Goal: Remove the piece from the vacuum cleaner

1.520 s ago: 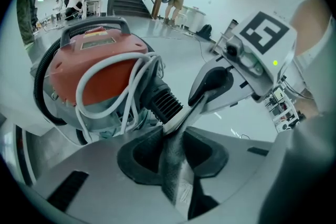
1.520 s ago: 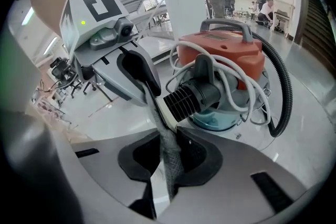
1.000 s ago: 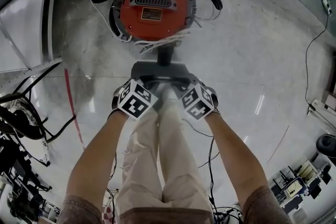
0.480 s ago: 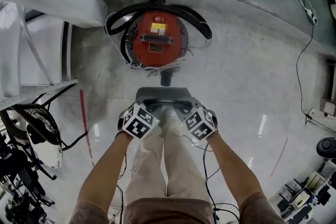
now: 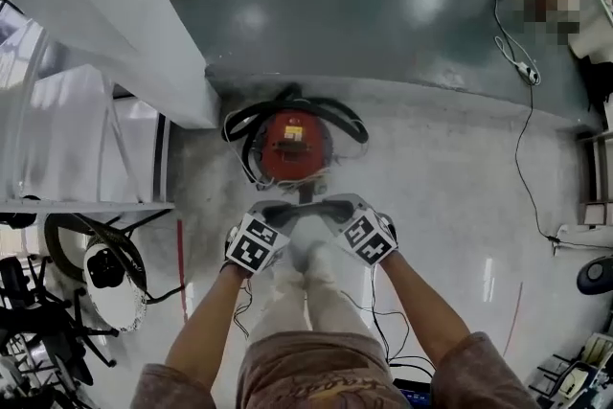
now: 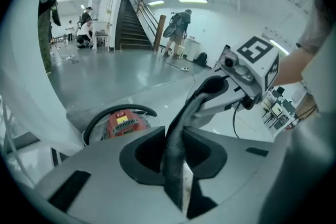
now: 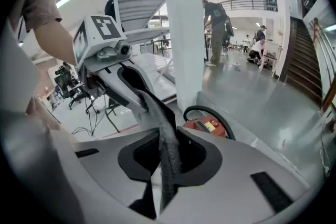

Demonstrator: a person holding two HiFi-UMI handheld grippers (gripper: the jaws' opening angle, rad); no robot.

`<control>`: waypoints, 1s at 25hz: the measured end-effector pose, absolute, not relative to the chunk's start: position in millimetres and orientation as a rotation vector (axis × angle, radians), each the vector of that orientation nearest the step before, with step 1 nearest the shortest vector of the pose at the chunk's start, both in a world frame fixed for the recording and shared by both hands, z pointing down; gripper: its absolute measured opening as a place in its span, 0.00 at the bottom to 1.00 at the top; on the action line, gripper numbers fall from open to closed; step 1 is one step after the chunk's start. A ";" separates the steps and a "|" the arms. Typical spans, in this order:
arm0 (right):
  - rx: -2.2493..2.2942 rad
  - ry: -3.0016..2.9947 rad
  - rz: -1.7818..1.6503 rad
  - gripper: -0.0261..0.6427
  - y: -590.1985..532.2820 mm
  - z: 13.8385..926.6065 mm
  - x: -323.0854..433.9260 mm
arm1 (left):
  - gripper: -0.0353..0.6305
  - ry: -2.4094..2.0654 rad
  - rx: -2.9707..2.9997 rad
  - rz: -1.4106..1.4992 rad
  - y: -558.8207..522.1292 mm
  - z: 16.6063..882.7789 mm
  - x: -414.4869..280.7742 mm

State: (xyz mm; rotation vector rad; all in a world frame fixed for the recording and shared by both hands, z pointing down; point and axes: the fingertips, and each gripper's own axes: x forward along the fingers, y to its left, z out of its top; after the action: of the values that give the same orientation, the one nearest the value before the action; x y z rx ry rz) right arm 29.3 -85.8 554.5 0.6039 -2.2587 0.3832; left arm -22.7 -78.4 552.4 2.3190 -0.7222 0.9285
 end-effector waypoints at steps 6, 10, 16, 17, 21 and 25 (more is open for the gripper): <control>0.654 -2.364 0.320 0.12 -89.2 455.0 34.4 | 0.17 -0.735 2.463 0.884 -83.3 453.1 -18.9; 0.713 -2.475 0.349 0.13 -98.9 400.2 40.4 | 0.19 -0.684 2.536 0.796 -86.3 398.6 -13.9; 0.774 -2.637 0.448 0.15 -96.4 331.7 34.6 | 0.19 -0.703 2.686 0.714 -86.9 332.9 -21.3; 0.791 -2.656 0.450 0.16 -95.0 320.8 34.7 | 0.19 -0.711 2.707 0.686 -85.9 322.7 -21.5; 0.882 -2.728 0.432 0.17 -85.3 282.8 32.7 | 0.18 -0.752 2.760 0.556 -73.9 288.9 -24.2; 0.992 -2.783 0.379 0.17 -81.5 266.2 30.2 | 0.17 -0.822 2.744 0.385 -70.4 273.3 -29.0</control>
State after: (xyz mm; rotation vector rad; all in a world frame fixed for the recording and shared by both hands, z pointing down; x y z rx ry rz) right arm 30.2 -81.5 266.2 0.9915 -2.7833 0.3791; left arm -29.0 -70.4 273.3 2.7437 -0.8224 0.3852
